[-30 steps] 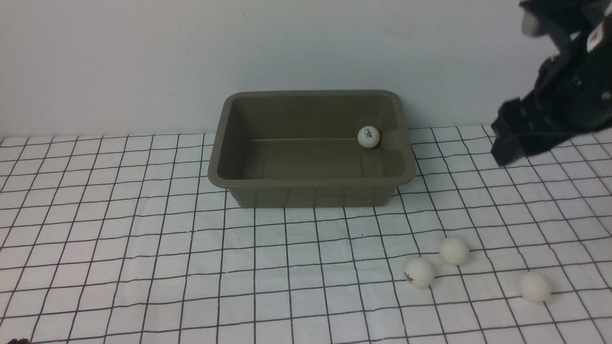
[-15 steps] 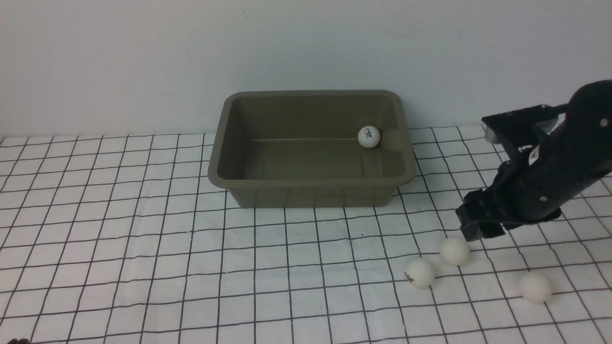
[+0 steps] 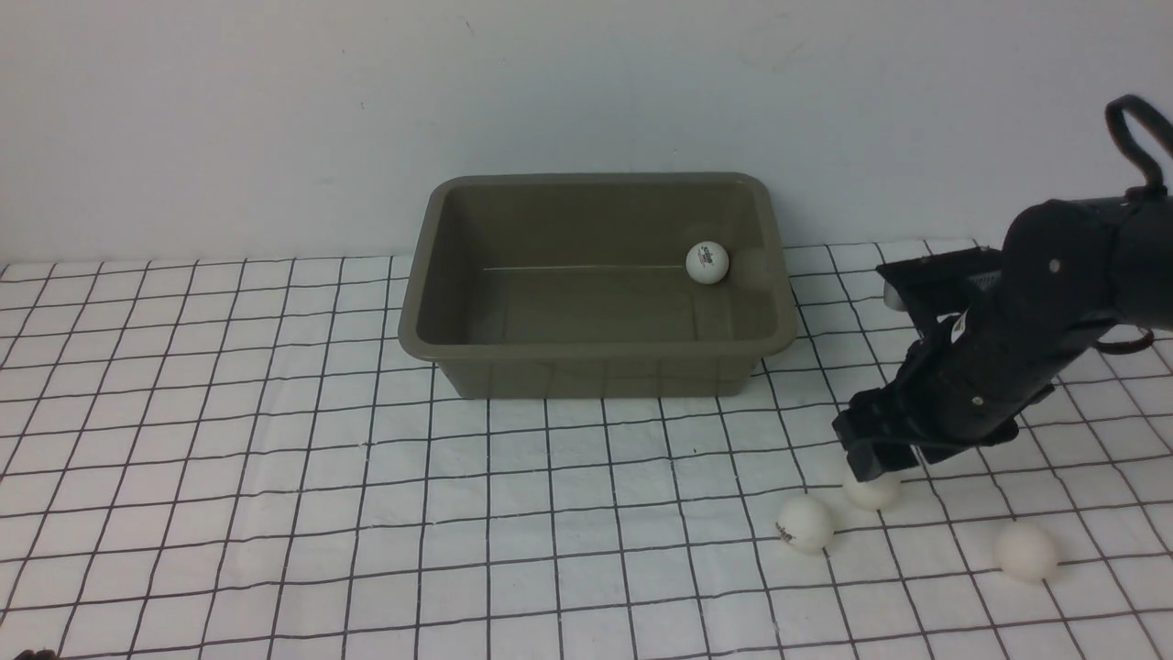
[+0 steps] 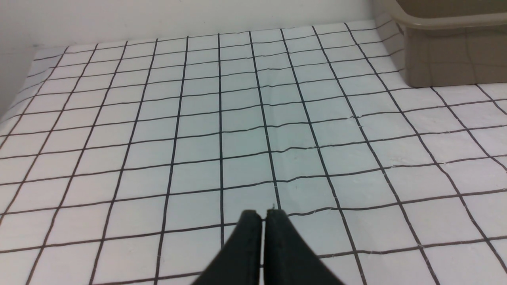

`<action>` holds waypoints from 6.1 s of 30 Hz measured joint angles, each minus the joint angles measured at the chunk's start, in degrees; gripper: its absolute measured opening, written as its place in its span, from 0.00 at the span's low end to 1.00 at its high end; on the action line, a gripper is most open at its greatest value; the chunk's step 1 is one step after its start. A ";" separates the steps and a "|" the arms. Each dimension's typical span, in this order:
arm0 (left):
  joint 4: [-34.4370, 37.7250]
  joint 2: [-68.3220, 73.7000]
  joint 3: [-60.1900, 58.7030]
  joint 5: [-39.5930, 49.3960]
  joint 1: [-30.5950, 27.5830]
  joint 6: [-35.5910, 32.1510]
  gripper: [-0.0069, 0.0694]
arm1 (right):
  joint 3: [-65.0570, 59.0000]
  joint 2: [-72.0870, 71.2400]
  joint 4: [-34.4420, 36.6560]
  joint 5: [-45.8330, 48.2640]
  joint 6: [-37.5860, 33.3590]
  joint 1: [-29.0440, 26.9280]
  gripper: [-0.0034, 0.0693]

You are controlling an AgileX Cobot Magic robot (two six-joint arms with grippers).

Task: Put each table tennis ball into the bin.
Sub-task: Use the right arm to clamp the table tennis ball closest to it, then use the right arm to put the table tennis ball into the box, then use the right arm to clamp the table tennis ball closest to it

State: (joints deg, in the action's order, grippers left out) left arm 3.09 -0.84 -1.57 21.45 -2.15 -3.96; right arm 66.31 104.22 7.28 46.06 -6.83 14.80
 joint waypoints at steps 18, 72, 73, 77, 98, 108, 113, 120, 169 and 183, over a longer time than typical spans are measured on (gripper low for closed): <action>0.00 0.00 0.00 0.00 0.00 0.00 0.09 | 3.50 6.78 0.75 0.68 -0.24 0.00 0.68; 0.00 0.00 0.00 0.00 0.00 0.00 0.09 | 61.32 26.35 8.14 24.84 -3.01 5.88 0.69; 0.00 0.00 0.00 0.00 0.00 0.00 0.09 | 61.62 25.49 8.07 24.99 -2.81 5.88 0.69; 0.00 0.00 0.00 0.00 0.00 0.00 0.09 | 60.87 18.69 5.82 25.54 -2.35 5.88 0.69; 0.00 0.00 0.00 0.00 0.00 0.00 0.09 | 9.15 -6.65 0.90 12.54 -0.65 5.48 0.69; 0.00 0.00 0.00 0.00 0.00 0.00 0.09 | 4.68 -2.89 7.43 6.69 -4.61 6.03 0.69; 0.00 0.00 0.00 0.00 0.00 0.00 0.09 | 4.68 0.44 8.03 5.73 -4.89 7.29 0.69; 0.00 0.00 0.00 0.00 0.00 0.00 0.09 | 4.68 3.23 6.86 5.54 -4.33 7.70 0.69; 0.00 0.00 0.00 0.00 0.00 0.00 0.09 | 4.68 6.57 4.70 5.43 -3.42 7.70 0.69; 0.00 0.00 0.00 0.00 0.00 0.00 0.09 | 4.68 8.73 6.15 6.01 -3.42 7.70 0.65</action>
State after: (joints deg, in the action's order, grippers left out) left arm 3.09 -0.84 -1.57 21.45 -2.15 -3.96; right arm 70.99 112.95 13.42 52.07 -10.25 22.50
